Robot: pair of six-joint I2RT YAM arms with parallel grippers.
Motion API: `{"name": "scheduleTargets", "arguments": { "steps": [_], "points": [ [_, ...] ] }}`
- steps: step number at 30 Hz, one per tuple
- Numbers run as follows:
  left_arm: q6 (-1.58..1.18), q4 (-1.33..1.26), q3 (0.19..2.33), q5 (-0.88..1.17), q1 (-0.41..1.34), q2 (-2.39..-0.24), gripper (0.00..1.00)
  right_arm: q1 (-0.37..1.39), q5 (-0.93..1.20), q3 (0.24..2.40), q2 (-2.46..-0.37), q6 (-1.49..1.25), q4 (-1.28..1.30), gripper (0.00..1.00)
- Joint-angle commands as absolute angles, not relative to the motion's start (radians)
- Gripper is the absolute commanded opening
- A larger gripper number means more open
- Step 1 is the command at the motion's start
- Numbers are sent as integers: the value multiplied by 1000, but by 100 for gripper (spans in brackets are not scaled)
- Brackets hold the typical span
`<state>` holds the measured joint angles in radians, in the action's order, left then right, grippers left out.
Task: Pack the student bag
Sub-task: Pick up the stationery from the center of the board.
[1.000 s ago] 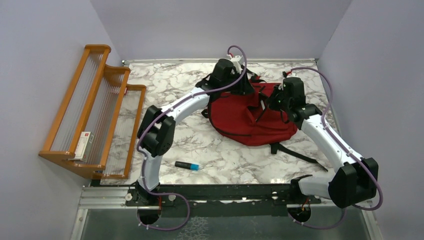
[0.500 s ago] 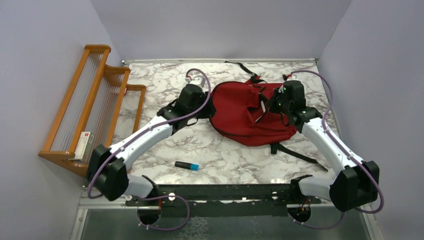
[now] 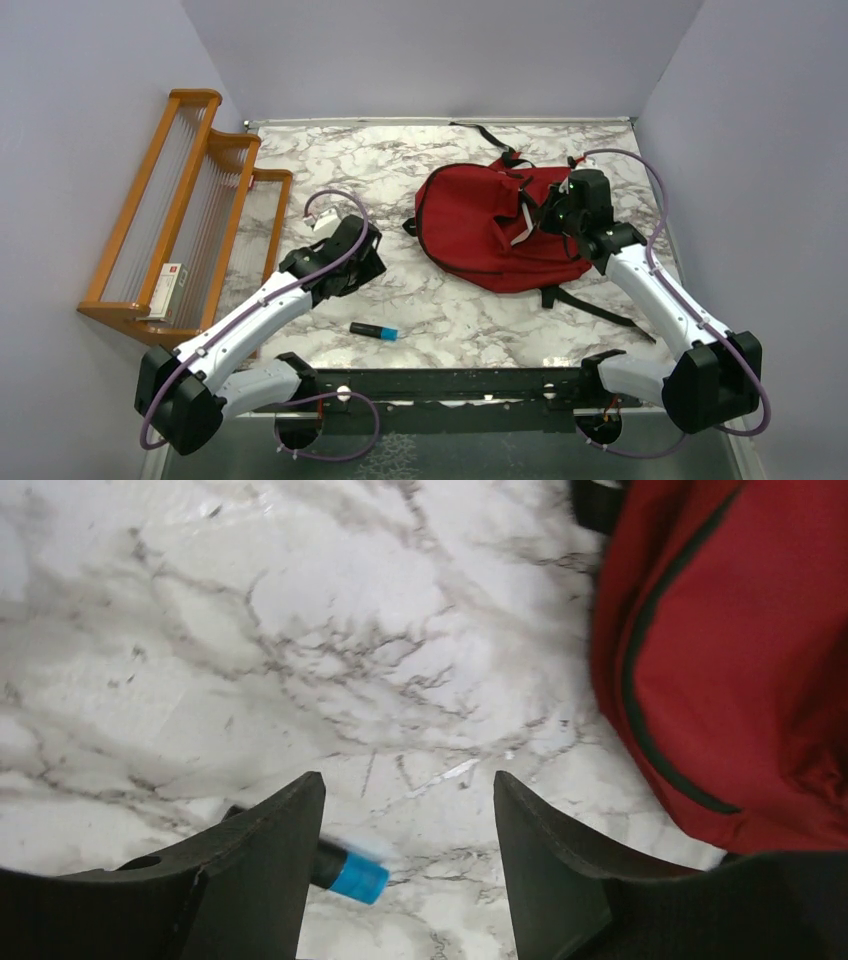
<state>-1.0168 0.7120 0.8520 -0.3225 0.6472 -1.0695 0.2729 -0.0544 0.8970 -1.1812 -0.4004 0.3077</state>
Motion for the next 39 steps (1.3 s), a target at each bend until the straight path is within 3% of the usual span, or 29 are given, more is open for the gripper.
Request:
{"name": "scheduleTargets", "arguments": {
  "steps": [1,8,17,30,39],
  "points": [
    [-1248,903,768,-319,643,-1026,65,267,-66,877,-1158,-408,290,1],
    [-1385,904,607,-227,646,-878,68,267,-44,867,-1181,-407,272,0],
    [-1435,862,541,-140,657,-937,75,267,-49,849,-1170,-407,270,1],
    [-1420,721,542,-118,697,-1058,75,267,-76,857,-1169,-399,295,1],
    [-1375,623,571,-93,711,-1188,66,267,-94,860,-1167,-394,301,1]
  ]
}}
